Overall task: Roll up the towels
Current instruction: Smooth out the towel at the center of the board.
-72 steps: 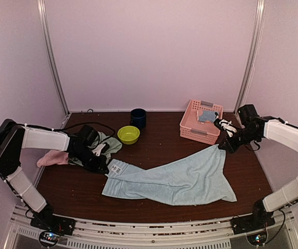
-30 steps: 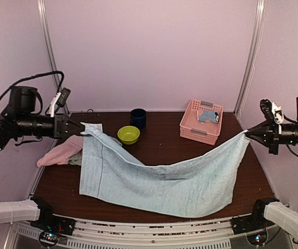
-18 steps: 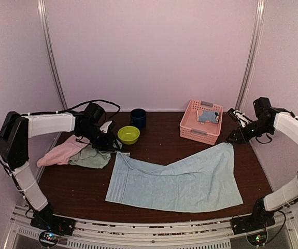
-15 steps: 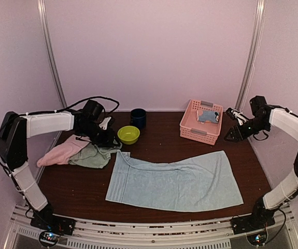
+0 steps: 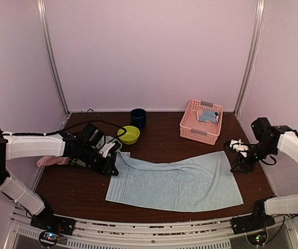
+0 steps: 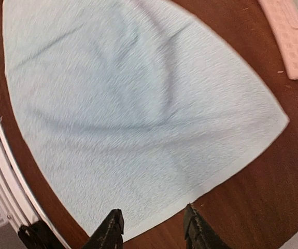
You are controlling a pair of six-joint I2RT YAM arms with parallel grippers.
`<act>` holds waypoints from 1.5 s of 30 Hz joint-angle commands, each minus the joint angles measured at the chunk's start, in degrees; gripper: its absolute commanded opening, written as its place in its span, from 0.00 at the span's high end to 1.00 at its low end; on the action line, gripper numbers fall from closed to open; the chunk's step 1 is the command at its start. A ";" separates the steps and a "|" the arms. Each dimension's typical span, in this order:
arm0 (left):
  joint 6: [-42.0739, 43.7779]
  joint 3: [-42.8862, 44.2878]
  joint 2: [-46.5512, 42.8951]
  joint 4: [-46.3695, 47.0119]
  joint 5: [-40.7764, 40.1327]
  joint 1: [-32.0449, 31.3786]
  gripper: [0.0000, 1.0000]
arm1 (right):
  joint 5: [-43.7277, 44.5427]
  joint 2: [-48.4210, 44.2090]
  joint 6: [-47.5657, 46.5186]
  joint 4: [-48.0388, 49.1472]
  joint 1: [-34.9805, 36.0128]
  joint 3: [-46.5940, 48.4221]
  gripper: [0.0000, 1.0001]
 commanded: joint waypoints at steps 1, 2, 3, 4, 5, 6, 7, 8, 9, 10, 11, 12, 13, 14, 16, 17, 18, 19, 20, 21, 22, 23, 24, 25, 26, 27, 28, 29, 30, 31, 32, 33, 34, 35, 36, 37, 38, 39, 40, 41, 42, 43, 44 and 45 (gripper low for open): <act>1.53 -0.81 4.34 1.79 -0.38 -0.22 1.00 | 6.41 0.57 -8.49 -5.30 5.33 -3.98 0.62; 1.52 -0.98 5.20 1.88 -0.45 -0.21 1.00 | 7.46 0.99 -8.56 -5.03 6.34 -4.64 0.63; 1.45 -1.33 6.08 2.03 -0.35 -0.24 1.00 | 8.33 1.61 -8.54 -4.69 6.99 -5.31 0.64; 1.36 -1.88 6.77 2.58 -0.04 -0.25 1.00 | 9.09 2.12 -8.59 -4.24 7.35 -5.90 0.64; 1.32 -2.87 7.44 3.00 0.19 -0.30 1.00 | 9.85 2.65 -8.69 -3.55 7.46 -6.68 0.64; 1.12 -3.67 8.05 3.51 0.23 -0.42 1.00 | 10.66 3.18 -8.91 -2.91 7.55 -7.46 0.64; 0.99 -4.50 8.60 3.81 0.33 -0.40 1.00 | 11.48 3.76 -9.22 -2.40 7.68 -8.23 0.65; 0.84 -5.16 9.08 4.16 0.52 -0.67 1.00 | 12.27 4.25 -9.51 -1.98 7.73 -9.25 0.65; 0.76 -6.01 9.34 4.50 0.73 -1.04 1.00 | 13.18 4.72 -9.65 -1.40 7.79 -9.88 0.65; 0.15 -6.85 9.52 4.71 0.76 -1.38 1.00 | 14.28 5.14 -9.91 -0.96 7.83 -10.72 0.65; -0.55 -7.68 9.54 4.76 0.83 -1.77 1.00 | 15.52 5.43 -10.25 -0.53 7.93 -11.58 0.65; -1.07 -8.56 9.45 4.79 0.92 -2.29 1.00 | 16.97 5.77 -10.60 -0.17 8.06 -12.31 0.65; -1.73 -9.57 9.14 4.76 1.05 -2.88 1.00 | 18.40 6.11 -11.04 0.20 8.06 -13.03 0.65; -2.66 -10.78 8.64 4.75 1.18 -3.36 1.00 | 19.56 6.53 -11.36 0.52 8.14 -13.53 0.65; -5.24 -13.50 6.99 4.96 1.04 -4.70 1.00 | 20.92 7.36 -11.68 0.82 8.27 -14.34 0.65; -6.60 -15.01 5.61 5.33 1.02 -5.83 1.00 | 20.88 7.81 -11.80 0.66 8.32 -14.40 0.65; -8.13 -16.27 4.34 5.33 1.10 -6.90 1.00 | 20.74 8.03 -11.76 0.57 8.37 -14.34 0.65; -9.62 -17.70 2.73 5.01 1.00 -7.87 1.00 | 20.69 8.02 -11.75 0.44 8.41 -14.33 0.65; -11.33 -19.01 1.02 4.12 0.46 -8.58 1.00 | 20.80 7.90 -11.79 0.33 8.42 -14.37 0.65; -13.05 -20.48 -1.19 2.47 -0.67 -9.10 1.00 | 21.01 7.66 -11.85 0.27 8.39 -14.45 0.65; -14.94 -21.19 -3.75 0.29 -2.36 -9.55 1.00 | 21.40 7.32 -11.95 0.24 8.41 -14.55 0.65; -16.85 -21.37 -6.31 -1.75 -3.69 -9.84 1.00 | 21.93 6.86 -12.00 0.20 8.42 -14.72 0.65; -18.49 -21.01 -8.86 -4.21 -5.64 -9.88 1.00 | 22.65 6.38 -12.15 0.30 8.42 -14.90 0.65; -20.57 -20.00 -10.84 -6.86 -8.48 -9.84 1.00 | 23.67 5.94 -12.23 0.52 8.37 -15.25 0.65; -21.19 -18.41 -12.37 -9.79 -11.23 -9.77 1.00 | 24.77 5.69 -12.26 0.82 8.36 -15.64 0.65; -21.70 -16.44 -13.27 -12.42 -13.77 -9.71 1.00 | 25.62 5.52 -12.29 1.00 8.41 -15.90 0.65; -21.53 -14.60 -13.48 -14.32 -15.63 -9.67 1.00 | 26.29 5.51 -12.37 0.93 8.34 -15.97 0.66; -20.90 -12.82 -13.15 -16.10 -16.76 -9.46 1.00 | 26.70 5.62 -12.40 0.60 8.33 -15.81 0.66; -19.86 -10.89 -12.50 -17.49 -17.07 -9.33 1.00 | 26.85 5.56 -12.52 -0.28 8.31 -15.31 0.66; -18.28 -9.00 -11.54 -18.55 -16.46 -9.31 1.00 | 26.44 5.30 -12.70 -1.71 8.33 -14.12 0.66; -16.73 -6.74 -10.69 -19.32 -15.51 -9.31 1.00 | 25.65 4.64 -13.10 -3.44 8.28 -12.39 0.66; -15.62 -4.61 -9.93 -19.92 -15.45 -9.33 1.00 | 24.27 3.88 -13.37 -5.05 8.32 -10.31 0.64; -14.86 -2.00 -9.39 -20.54 -17.07 -9.33 1.00 | 22.70 2.97 -12.94 -5.90 8.33 -7.80 0.62; -14.03 0.47 -8.87 -20.83 -19.63 -9.14 0.90 | 20.43 2.21 -11.76 -5.01 8.33 -5.45 0.60; -12.88 2.38 -8.15 -20.88 -22.21 -8.09 0.74 | 18.18 2.29 -10.09 -3.41 8.33 -3.24 0.58; -11.46 3.94 -7.26 -20.29 -23.62 -6.53 0.67 | 16.16 3.04 -7.69 -1.34 8.38 -1.27 0.56; -9.69 4.86 -5.88 -18.76 -23.53 -4.96 0.64 | 14.43 4.42 -4.96 1.34 8.34 0.32 0.55; -8.03 5.30 -4.95 -16.00 -22.43 -3.54 0.63 | 13.05 6.38 -1.90 3.79 8.37 1.94 0.54; -6.61 5.28 -4.08 -12.86 -20.65 -2.41 0.63 | 11.70 8.73 0.72 6.15 8.33 3.36 0.55; -5.20 5.21 -3.03 -7.93 -18.26 -1.69 0.63 | 11.01 11.20 2.59 7.90 8.33 4.96 0.56; -3.95 5.09 -1.45 -4.55 -16.35 -1.41 0.63 | 10.57 13.64 5.02 9.85 8.33 6.27 0.57; -3.05 5.59 0.53 -3.41 -15.76 -1.33 0.63 | 10.90 16.06 7.95 12.19 8.33 7.26 0.58; -2.61 6.54 3.20 -2.61 -15.70 -1.35 0.63 | 11.21 18.31 10.15 14.48 8.33 8.08 0.59; -1.84 7.76 5.57 -2.40 -15.24 -1.39 0.64 | 11.56 20.48 11.74 16.59 8.33 8.75 0.60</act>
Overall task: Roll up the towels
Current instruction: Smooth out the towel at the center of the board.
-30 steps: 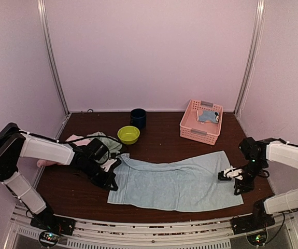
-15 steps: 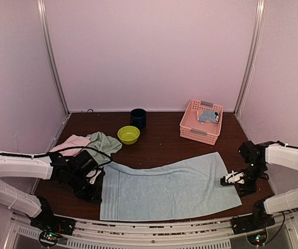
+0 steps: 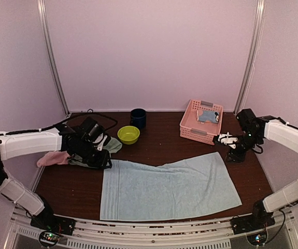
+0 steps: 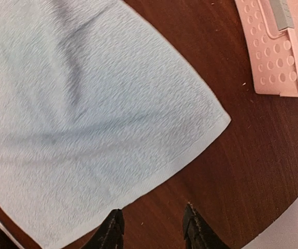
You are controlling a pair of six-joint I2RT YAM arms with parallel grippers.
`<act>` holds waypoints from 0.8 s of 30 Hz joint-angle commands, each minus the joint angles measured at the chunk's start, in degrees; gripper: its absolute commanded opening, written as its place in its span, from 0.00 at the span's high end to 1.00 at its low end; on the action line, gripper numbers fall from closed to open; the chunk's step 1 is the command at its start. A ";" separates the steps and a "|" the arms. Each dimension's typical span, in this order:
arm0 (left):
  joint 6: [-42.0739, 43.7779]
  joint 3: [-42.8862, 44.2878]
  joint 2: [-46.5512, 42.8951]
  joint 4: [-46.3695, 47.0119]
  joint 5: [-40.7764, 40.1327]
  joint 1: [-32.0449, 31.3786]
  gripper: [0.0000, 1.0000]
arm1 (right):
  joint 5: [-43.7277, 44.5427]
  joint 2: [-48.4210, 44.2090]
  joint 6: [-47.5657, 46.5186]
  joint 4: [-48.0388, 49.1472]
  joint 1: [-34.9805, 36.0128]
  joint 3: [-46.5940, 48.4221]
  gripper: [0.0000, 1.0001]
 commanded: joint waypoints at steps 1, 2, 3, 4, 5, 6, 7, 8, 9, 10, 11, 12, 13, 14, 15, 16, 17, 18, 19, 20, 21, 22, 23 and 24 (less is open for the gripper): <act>6.28 3.48 8.29 7.21 3.34 0.01 0.65 | -2.49 9.48 12.31 12.14 0.37 2.66 0.60; 6.67 3.89 10.01 7.49 3.18 -0.05 0.65 | -2.66 11.06 13.02 13.69 0.34 2.85 0.61; 6.80 4.05 11.00 7.74 2.41 -0.05 0.65 | -2.83 12.56 13.53 15.19 0.36 2.92 0.61; 6.83 4.04 11.71 8.16 1.49 -0.03 0.65 | -2.95 13.85 14.21 16.55 0.35 2.85 0.62; 7.10 4.05 12.16 8.49 1.10 -0.05 0.65 | -3.20 15.24 14.57 17.53 0.39 2.66 0.62; 7.29 4.06 12.58 8.70 0.81 -0.06 0.65 | -3.15 16.47 14.93 18.60 0.39 2.38 0.62; 7.35 4.08 12.92 8.82 0.60 -0.04 0.65 | -2.35 17.56 15.52 19.80 0.40 1.93 0.62; 7.36 4.06 13.19 8.85 0.53 -0.02 0.65 | -0.85 18.68 16.35 21.10 0.40 1.48 0.62; 7.36 4.07 13.42 8.81 0.48 0.01 0.65 | 1.00 19.81 17.03 21.90 0.40 1.08 0.63; 7.40 3.94 13.45 8.85 0.29 -0.06 0.65 | 2.92 20.87 17.88 22.63 0.27 0.67 0.64; 7.48 3.84 13.34 8.85 0.02 -0.03 0.65 | 4.58 21.51 18.51 23.38 -0.14 0.01 0.64; 7.53 3.72 13.13 8.81 -0.40 -0.06 0.64 | 5.87 21.94 18.86 23.80 -0.75 -0.67 0.64; 7.61 3.56 12.79 8.72 -0.85 0.04 0.63 | 6.89 22.16 18.93 23.96 -1.54 -1.23 0.65; 7.69 3.34 12.39 8.76 -1.15 0.17 0.63 | 7.94 22.15 18.93 23.86 -2.42 -1.80 0.65; 7.83 3.10 12.05 8.76 -1.36 0.35 0.62 | 9.35 22.01 18.75 23.64 -3.35 -2.30 0.64; 7.88 2.80 11.76 8.83 -1.52 0.56 0.61 | 10.75 21.78 18.45 23.39 -4.45 -2.91 0.65; 7.95 2.50 11.48 9.00 -1.72 0.93 0.61 | 11.87 21.46 18.10 23.24 -5.63 -3.43 0.65; 7.97 2.00 11.18 9.36 -1.62 1.40 0.60 | 13.05 21.20 17.80 23.15 -6.91 -3.88 0.64; 8.02 1.63 11.09 9.81 -1.21 1.82 0.60 | 13.83 21.02 17.37 22.91 -8.27 -4.30 0.64; 8.10 1.22 11.13 10.39 -0.56 2.16 0.60 | 14.15 20.88 16.80 22.54 -9.43 -4.51 0.64; 8.14 0.92 11.19 11.03 -0.14 2.28 0.59 | 14.28 20.79 16.40 22.10 -10.40 -4.71 0.64; 8.21 0.74 11.36 11.72 0.55 2.35 0.59 | 14.20 20.56 16.00 21.55 -11.09 -4.84 0.64; 8.38 0.80 11.57 12.26 1.32 2.31 0.59 | 13.11 20.02 15.26 20.60 -11.61 -4.73 0.64; 8.61 0.94 11.77 12.77 2.02 2.31 0.59 | 11.20 19.35 14.42 19.47 -11.94 -4.41 0.63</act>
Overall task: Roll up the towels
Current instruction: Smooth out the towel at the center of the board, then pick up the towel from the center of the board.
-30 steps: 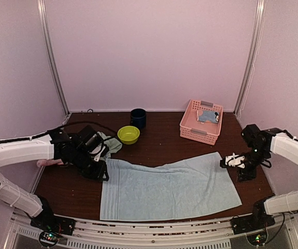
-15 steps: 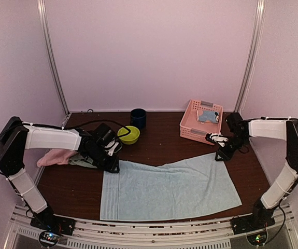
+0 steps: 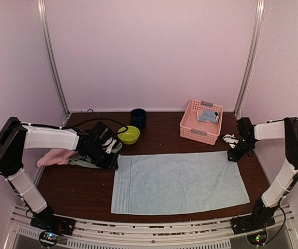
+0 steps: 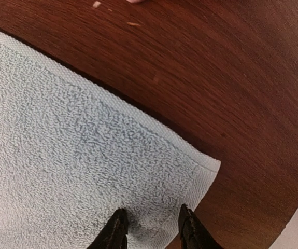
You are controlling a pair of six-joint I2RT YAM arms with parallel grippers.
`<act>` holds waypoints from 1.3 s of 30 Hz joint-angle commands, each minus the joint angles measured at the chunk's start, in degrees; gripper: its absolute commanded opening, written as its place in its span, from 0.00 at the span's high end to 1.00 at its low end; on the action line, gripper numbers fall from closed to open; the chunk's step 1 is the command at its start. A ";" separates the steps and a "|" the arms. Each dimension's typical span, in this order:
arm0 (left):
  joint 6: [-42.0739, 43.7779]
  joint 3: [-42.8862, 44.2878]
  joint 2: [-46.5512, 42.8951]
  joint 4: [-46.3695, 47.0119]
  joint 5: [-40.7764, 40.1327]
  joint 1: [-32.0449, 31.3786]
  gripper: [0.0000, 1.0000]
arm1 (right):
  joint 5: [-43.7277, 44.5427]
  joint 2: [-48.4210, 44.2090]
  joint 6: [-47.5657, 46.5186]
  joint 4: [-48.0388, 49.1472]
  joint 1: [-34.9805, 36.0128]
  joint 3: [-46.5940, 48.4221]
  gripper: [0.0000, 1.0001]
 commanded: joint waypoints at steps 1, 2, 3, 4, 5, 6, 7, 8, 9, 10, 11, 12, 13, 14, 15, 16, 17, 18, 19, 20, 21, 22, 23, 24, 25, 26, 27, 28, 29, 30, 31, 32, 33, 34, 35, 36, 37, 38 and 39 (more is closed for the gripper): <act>1.58 -0.34 -0.54 4.68 2.35 0.61 0.59 | 0.77 -1.56 -3.01 -5.64 -2.13 -1.28 0.62; 1.79 -0.01 -0.33 5.21 2.24 0.58 0.59 | -1.27 -2.50 -3.34 -6.67 -2.14 -0.41 0.61; 1.99 0.73 -0.03 5.71 2.12 0.60 0.59 | -4.02 -3.26 -3.68 -8.06 -2.14 1.00 0.59; 2.53 1.70 0.39 6.11 2.40 0.76 0.59 | -5.23 -3.86 -3.44 -9.36 -2.22 2.64 0.56; 2.81 2.68 0.93 6.64 2.79 1.12 0.58 | -5.92 -4.37 -2.99 -10.52 -2.52 4.60 0.54; 2.90 3.67 1.55 7.01 3.34 1.78 0.57 | -6.32 -4.72 -2.40 -11.32 -2.72 6.40 0.53; 2.98 4.59 2.13 7.59 4.16 2.51 0.55 | -6.86 -4.91 -1.54 -11.89 -3.57 8.00 0.52; 3.00 5.28 2.79 8.47 5.16 3.48 0.52 | -6.89 -4.80 -0.70 -11.89 -4.35 9.44 0.50; 3.00 5.93 3.45 9.40 5.97 4.36 0.49 | -6.69 -4.23 -0.02 -11.68 -5.06 10.54 0.49; 2.92 6.59 4.25 9.95 6.60 5.29 0.47 | -6.35 -3.41 0.63 -11.31 -5.76 11.34 0.48; 2.95 7.49 5.33 9.93 6.82 5.98 0.47 | -6.03 -2.35 1.21 -10.95 -6.44 12.19 0.48; 3.04 8.37 6.32 9.70 6.69 6.42 0.47 | -6.25 -1.05 1.63 -10.98 -7.12 12.95 0.48; 3.20 9.07 7.38 9.53 6.38 6.75 0.47 | -6.93 0.20 1.96 -11.36 -7.93 13.85 0.48; 3.29 9.59 8.30 9.59 6.06 7.03 0.47 | -8.01 1.47 2.42 -11.59 -8.69 14.61 0.48; 3.42 10.01 9.24 9.72 5.86 7.25 0.47 | -9.19 2.53 2.80 -11.79 -9.45 15.19 0.48; 3.67 10.40 10.03 9.94 5.75 7.38 0.47 | -10.17 3.36 3.04 -11.74 -10.08 15.65 0.48; 4.08 10.72 11.04 10.33 6.15 7.61 0.47 | -10.95 3.89 3.30 -11.60 -10.54 15.72 0.48; 4.59 10.95 11.64 11.06 6.75 7.64 0.47 | -11.26 4.24 3.37 -11.37 -10.84 15.73 0.48; 4.89 11.02 12.10 11.94 7.60 7.67 0.47 | -11.33 4.44 3.49 -11.00 -10.92 15.46 0.48; 4.86 11.22 12.56 12.48 7.75 7.68 0.48 | -11.34 4.51 3.51 -10.59 -10.93 15.18 0.47; 4.91 11.64 13.08 12.73 7.95 7.68 0.49 | -11.34 4.53 3.55 -10.35 -10.98 14.98 0.47; 4.98 11.99 13.48 12.89 8.17 7.73 0.51 | -11.34 4.48 3.60 -10.29 -11.01 14.82 0.47; 5.02 12.22 13.85 13.05 8.47 7.71 0.52 | -11.41 4.49 3.64 -10.20 -11.02 14.77 0.47; 5.02 12.38 14.10 13.29 8.70 7.72 0.53 | -11.49 4.53 3.64 -10.27 -11.07 14.73 0.47; 4.96 12.43 14.36 13.58 8.85 7.74 0.54 | -11.51 4.42 3.57 -10.29 -11.09 14.65 0.47; 4.92 12.56 14.62 13.76 9.06 7.78 0.55 | -11.58 4.41 3.60 -10.28 -11.10 14.57 0.47; 4.93 12.79 14.93 13.74 9.24 7.78 0.56 | -11.67 4.41 3.56 -10.33 -11.10 14.51 0.47; 4.98 13.03 15.30 13.65 9.44 7.79 0.57 | -11.71 4.40 3.51 -10.36 -11.10 14.56 0.47; 5.02 13.27 15.65 13.59 9.40 7.78 0.58 | -11.82 4.57 3.55 -10.44 -11.10 14.55 0.47; 5.02 13.50 15.94 13.50 9.43 7.80 0.58 | -11.99 4.67 3.52 -10.52 -11.10 14.56 0.47; 5.02 13.69 16.27 13.43 9.33 7.79 0.59 | -12.16 4.73 3.56 -10.62 -11.10 14.69 0.47; 5.02 13.89 16.63 13.40 9.07 7.82 0.59 | -12.26 4.75 3.58 -10.69 -11.10 14.82 0.47; 4.99 14.05 16.77 13.45 8.90 7.77 0.59 | -12.30 4.79 3.63 -10.72 -11.10 14.93 0.47; 5.01 14.17 17.00 13.43 8.92 7.81 0.59 | -12.35 4.77 3.71 -10.72 -11.10 14.96 0.47; 5.02 14.31 17.26 13.48 8.87 7.80 0.59 | -12.39 4.76 3.73 -10.72 -11.10 15.06 0.47; 5.10 14.43 17.45 13.53 8.87 7.83 0.59 | -12.40 4.82 3.73 -10.72 -11.10 15.09 0.47; 5.11 14.53 17.58 13.43 8.81 7.84 0.60 | -12.40 4.89 3.72 -10.69 -11.18 15.23 0.47; 5.11 14.55 17.73 13.51 8.78 7.77 0.61 | -12.40 4.99 3.73 -10.71 -11.19 15.37 0.47; 5.10 14.55 17.75 13.47 8.90 7.78 0.61 | -12.42 5.13 3.71 -10.76 -11.19 15.48 0.47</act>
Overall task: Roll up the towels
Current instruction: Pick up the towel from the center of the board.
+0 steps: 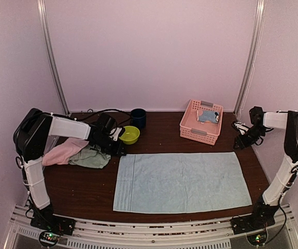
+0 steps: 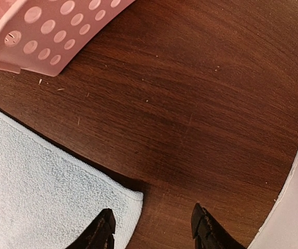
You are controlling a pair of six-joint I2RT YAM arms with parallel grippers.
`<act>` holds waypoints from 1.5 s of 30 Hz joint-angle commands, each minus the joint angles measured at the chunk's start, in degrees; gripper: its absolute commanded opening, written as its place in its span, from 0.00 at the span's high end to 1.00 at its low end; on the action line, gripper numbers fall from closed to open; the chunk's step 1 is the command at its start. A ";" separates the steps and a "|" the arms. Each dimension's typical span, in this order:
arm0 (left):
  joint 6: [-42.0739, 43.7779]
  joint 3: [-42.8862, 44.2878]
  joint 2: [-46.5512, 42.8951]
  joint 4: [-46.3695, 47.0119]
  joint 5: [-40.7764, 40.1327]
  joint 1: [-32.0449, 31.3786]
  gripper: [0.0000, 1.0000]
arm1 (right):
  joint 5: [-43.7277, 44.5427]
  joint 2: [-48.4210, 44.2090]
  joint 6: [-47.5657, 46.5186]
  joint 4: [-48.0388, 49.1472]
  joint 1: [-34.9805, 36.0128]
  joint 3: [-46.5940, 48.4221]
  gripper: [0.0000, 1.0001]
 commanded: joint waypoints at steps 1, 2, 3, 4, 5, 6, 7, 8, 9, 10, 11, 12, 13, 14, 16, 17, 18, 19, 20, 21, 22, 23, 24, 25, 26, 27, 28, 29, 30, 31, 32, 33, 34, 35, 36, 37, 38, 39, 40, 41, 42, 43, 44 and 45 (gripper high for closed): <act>0.96 1.85 1.12 1.99 0.62 0.23 0.63 | -0.91 0.18 0.82 -0.51 -0.29 0.71 0.47; 1.03 1.81 1.13 2.03 0.74 0.17 0.64 | -0.95 0.34 0.82 -0.58 -0.29 0.84 0.47; 1.02 1.72 1.13 2.15 0.80 0.16 0.64 | -1.15 0.47 0.84 -0.62 -0.29 0.91 0.47; 1.03 1.48 1.09 2.27 0.93 0.16 0.66 | -1.32 0.69 0.86 -0.62 -0.29 1.01 0.47; 1.10 1.30 1.20 2.57 1.10 0.23 0.66 | -1.43 0.91 0.95 -0.65 -0.29 1.10 0.47; 1.12 1.17 1.26 2.76 1.40 0.19 0.67 | -1.52 1.20 1.04 -0.62 -0.29 1.23 0.47; 1.13 1.07 1.32 2.90 1.59 0.16 0.68 | -1.66 1.46 1.15 -0.65 -0.29 1.31 0.47; 1.09 0.98 1.43 3.10 1.96 0.16 0.68 | -1.82 1.76 1.47 -0.55 -0.29 1.43 0.47; 1.13 0.90 1.53 3.28 2.24 0.23 0.69 | -1.89 1.96 2.09 -0.29 -0.35 1.41 0.47; 1.13 0.76 1.55 3.49 2.33 0.19 0.70 | -2.01 2.18 2.62 -0.09 -0.37 1.52 0.47; 1.13 0.71 1.52 3.65 2.34 0.16 0.71 | -2.41 2.49 3.07 -0.08 -0.42 1.74 0.47; 1.13 0.71 1.49 3.70 2.36 0.19 0.71 | -2.59 2.83 3.67 -0.25 -0.38 2.07 0.47; 1.17 0.71 1.48 3.71 2.22 0.24 0.72 | -2.64 3.21 4.05 -0.37 -0.37 2.51 0.46; 1.21 0.71 1.48 3.73 2.06 0.18 0.73 | -2.36 3.80 4.45 -0.47 -0.37 2.97 0.46; 1.22 0.84 1.61 3.71 1.84 0.18 0.76 | -1.84 5.49 5.06 -1.51 -0.37 4.34 0.46; 1.22 0.88 1.70 3.66 1.75 0.18 0.78 | -1.85 6.45 5.04 -2.30 -0.40 5.03 0.46; 1.22 0.90 1.73 3.62 1.69 0.21 0.80 | -2.07 7.22 4.96 -3.08 -0.38 5.74 0.47; 1.22 0.89 1.79 3.62 1.65 0.18 0.83 | -2.33 7.86 4.76 -3.80 -0.39 6.13 0.47; 1.22 0.84 1.87 3.64 1.56 0.22 0.85 | -2.45 8.36 4.70 -4.38 -0.38 6.27 0.48; 1.22 0.76 1.92 3.69 1.61 0.20 0.87 | -2.60 8.62 4.61 -4.72 -0.37 6.23 0.48; 1.22 0.67 1.93 3.82 1.60 0.24 0.88 | -2.66 8.79 4.49 -5.03 -0.37 6.21 0.49; 1.18 0.47 1.99 4.02 1.68 0.23 0.89 | -2.68 8.88 4.43 -5.40 -0.37 6.09 0.49; 1.08 0.33 2.13 4.17 1.85 0.17 0.89 | -2.72 9.04 4.28 -5.73 -0.37 6.04 0.49; 1.13 0.27 2.29 4.29 1.96 0.18 0.90 | -2.71 9.17 4.18 -6.17 -0.37 6.01 0.49; 1.13 0.21 2.36 4.41 2.08 0.16 0.91 | -2.68 9.46 3.98 -6.55 -0.37 6.03 0.49; 1.10 0.18 2.50 4.41 2.20 0.20 0.92 | -2.68 9.77 3.68 -7.15 -0.37 6.06 0.49; 1.13 0.26 2.57 4.43 2.27 0.18 0.92 | -2.80 10.15 3.38 -7.78 -0.37 6.11 0.49; 1.21 0.27 2.62 4.41 2.33 0.16 0.93 | -2.97 10.46 3.14 -8.21 -0.37 6.13 0.49; 1.29 0.31 2.70 4.41 2.45 0.21 0.94 | -3.14 10.71 2.89 -8.57 -0.37 6.02 0.49; 1.33 0.35 2.71 4.41 2.43 0.17 0.95 | -3.24 10.87 2.72 -8.65 -0.37 5.87 0.50; 1.47 0.42 2.71 4.35 2.43 0.24 0.96 | -3.30 11.06 2.60 -8.64 -0.42 5.67 0.52; 1.44 0.44 2.71 4.33 2.45 0.20 0.96 | -3.34 11.20 2.58 -8.54 -0.38 5.50 0.53; 1.44 0.44 2.79 4.32 2.43 0.20 0.97 | -3.52 11.32 2.51 -8.37 -0.37 5.31 0.54; 1.48 0.51 2.80 4.33 2.45 0.23 0.98 | -3.70 11.38 2.47 -8.29 -0.37 5.25 0.55; 1.51 0.53 2.80 4.25 2.39 0.20 1.00 | -3.85 11.43 2.53 -8.04 -0.37 5.19 0.56; 1.56 0.57 2.80 4.17 2.28 0.20 1.00 | -3.95 11.55 2.64 -7.86 -0.37 5.24 0.57; 1.57 0.61 2.74 4.05 1.92 0.24 1.00 | -4.04 11.61 2.66 -7.59 -0.40 5.28 0.59; 1.64 0.57 2.61 3.90 1.31 0.25 1.00 | -4.27 11.86 2.67 -7.48 -0.38 5.46 0.62; 1.61 0.49 2.32 3.76 0.54 0.29 1.00 | -4.78 12.15 2.56 -7.57 -0.37 5.69 0.65; 1.58 0.33 1.97 3.71 -0.31 0.42 1.00 | -5.44 12.49 2.24 -8.05 -0.37 5.97 0.68; 1.49 0.00 1.62 3.75 -0.91 0.50 1.00 | -6.33 12.80 1.80 -8.44 -0.38 6.21 0.71; 1.42 -0.30 1.17 3.88 -1.33 0.68 1.00 | -7.33 13.00 1.31 -8.84 -0.37 6.36 0.75; 1.38 -0.60 0.74 3.88 -1.61 0.91 1.00 | -8.14 13.22 0.93 -8.99 -0.37 6.45 0.78; 1.32 -0.86 0.27 3.96 -1.82 1.14 1.00 | -8.80 13.24 0.60 -9.11 -0.37 6.43 0.80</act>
